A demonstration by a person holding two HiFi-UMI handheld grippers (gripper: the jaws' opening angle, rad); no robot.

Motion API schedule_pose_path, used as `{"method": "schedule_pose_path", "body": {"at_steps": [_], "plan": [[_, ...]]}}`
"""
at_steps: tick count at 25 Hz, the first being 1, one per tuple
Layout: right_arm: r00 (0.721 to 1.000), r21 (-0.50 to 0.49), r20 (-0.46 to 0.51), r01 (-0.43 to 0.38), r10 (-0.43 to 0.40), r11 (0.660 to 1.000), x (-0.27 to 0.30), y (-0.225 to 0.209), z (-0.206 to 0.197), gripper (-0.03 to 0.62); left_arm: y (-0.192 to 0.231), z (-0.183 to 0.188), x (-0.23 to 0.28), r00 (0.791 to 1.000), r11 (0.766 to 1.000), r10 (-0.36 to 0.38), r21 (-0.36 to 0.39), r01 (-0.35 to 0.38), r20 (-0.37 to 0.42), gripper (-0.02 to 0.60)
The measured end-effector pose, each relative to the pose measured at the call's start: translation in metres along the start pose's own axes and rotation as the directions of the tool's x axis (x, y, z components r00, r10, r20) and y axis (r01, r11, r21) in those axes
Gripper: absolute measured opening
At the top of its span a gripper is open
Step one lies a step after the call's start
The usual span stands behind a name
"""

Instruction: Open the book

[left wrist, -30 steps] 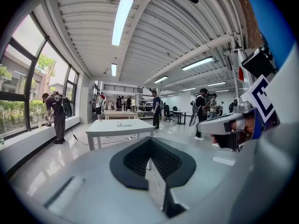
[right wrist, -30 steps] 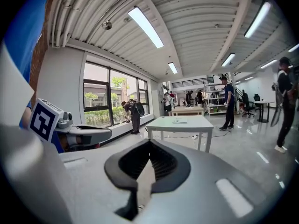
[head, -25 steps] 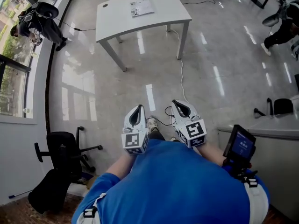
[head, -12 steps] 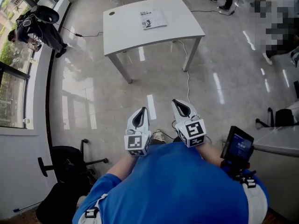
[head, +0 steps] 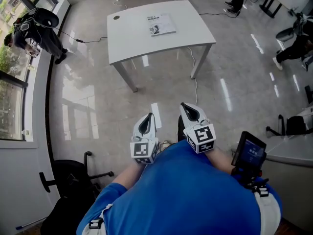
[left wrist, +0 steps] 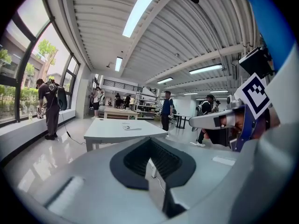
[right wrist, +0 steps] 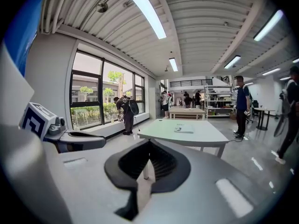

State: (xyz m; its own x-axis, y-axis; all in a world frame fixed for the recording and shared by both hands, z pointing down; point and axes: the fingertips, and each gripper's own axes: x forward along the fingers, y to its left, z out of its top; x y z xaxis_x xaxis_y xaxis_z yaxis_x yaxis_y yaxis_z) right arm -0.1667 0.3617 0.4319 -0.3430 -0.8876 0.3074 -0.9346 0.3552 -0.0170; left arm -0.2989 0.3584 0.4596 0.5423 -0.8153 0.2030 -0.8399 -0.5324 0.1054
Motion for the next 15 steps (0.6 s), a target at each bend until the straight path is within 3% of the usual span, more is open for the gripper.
{"method": "schedule_pose_path", "body": {"at_steps": [8,15], "plan": [[1.000,0.006,0.006,-0.014,0.014,1.000,0.008,0.003,0.002,0.003,0.006,0.009,0.002,1.000,1.000,0.000,0.026,0.000,0.002,0.006],[0.997,0.009,0.028,-0.073,0.073,0.997,0.083,-0.066,0.024,0.003,0.025,0.027,0.098,0.998,0.998,0.053,0.044,-0.052,-0.015,0.006]]}}
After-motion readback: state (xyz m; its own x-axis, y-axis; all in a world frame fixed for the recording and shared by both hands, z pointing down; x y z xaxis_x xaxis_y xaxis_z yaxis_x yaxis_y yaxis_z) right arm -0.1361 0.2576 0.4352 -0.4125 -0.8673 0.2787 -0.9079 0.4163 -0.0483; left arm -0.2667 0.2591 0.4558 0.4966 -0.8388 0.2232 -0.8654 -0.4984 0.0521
